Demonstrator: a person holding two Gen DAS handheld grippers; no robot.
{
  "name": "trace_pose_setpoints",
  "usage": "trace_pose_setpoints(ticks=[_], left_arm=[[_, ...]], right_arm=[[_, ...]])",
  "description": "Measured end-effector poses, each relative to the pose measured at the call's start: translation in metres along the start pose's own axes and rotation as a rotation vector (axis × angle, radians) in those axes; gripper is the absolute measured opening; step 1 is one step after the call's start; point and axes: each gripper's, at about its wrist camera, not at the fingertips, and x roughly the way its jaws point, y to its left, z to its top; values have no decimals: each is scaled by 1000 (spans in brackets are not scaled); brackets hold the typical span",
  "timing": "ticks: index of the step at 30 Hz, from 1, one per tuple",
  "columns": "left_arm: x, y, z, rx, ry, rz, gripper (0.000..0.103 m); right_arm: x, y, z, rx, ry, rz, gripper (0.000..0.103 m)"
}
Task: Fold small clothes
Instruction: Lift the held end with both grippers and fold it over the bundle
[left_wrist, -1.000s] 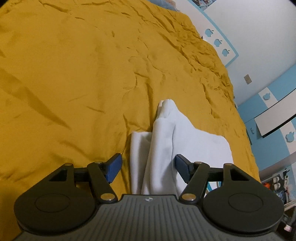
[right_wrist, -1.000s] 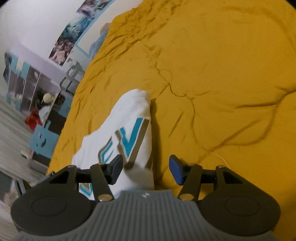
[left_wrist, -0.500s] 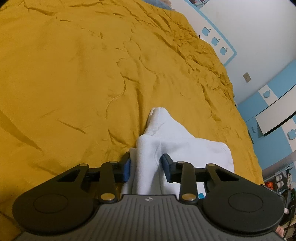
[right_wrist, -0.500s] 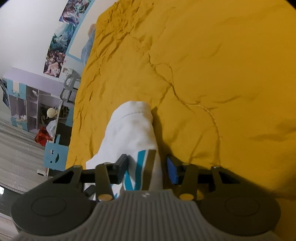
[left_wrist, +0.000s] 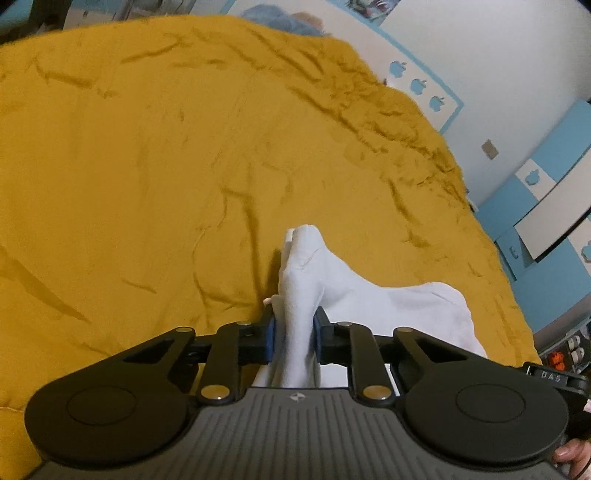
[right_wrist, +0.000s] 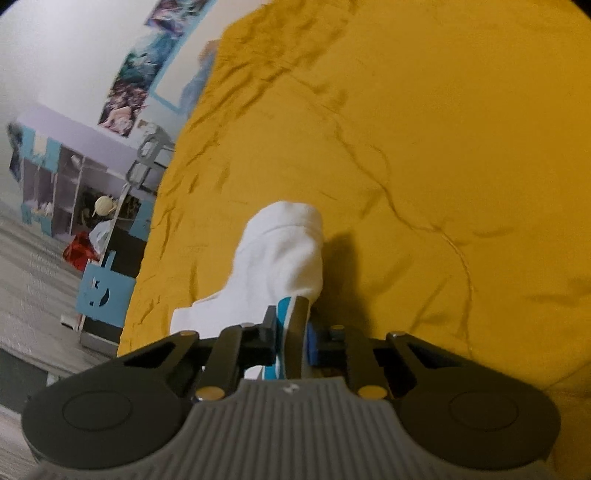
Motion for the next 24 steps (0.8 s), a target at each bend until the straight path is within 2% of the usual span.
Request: trace_pose_setpoints(ticks=[5, 13, 24], left_arm=[[-33, -23, -3, 57, -71, 15, 21], [-104, -55, -22, 120, -234, 11, 21], [-203, -98, -54, 136, -405, -85, 20]], right_arm=[[-27, 30, -3, -93, -47, 26, 9], [-93, 71, -24, -183, -138, 109, 8], [-210, 112, -69, -281, -275, 234, 8]])
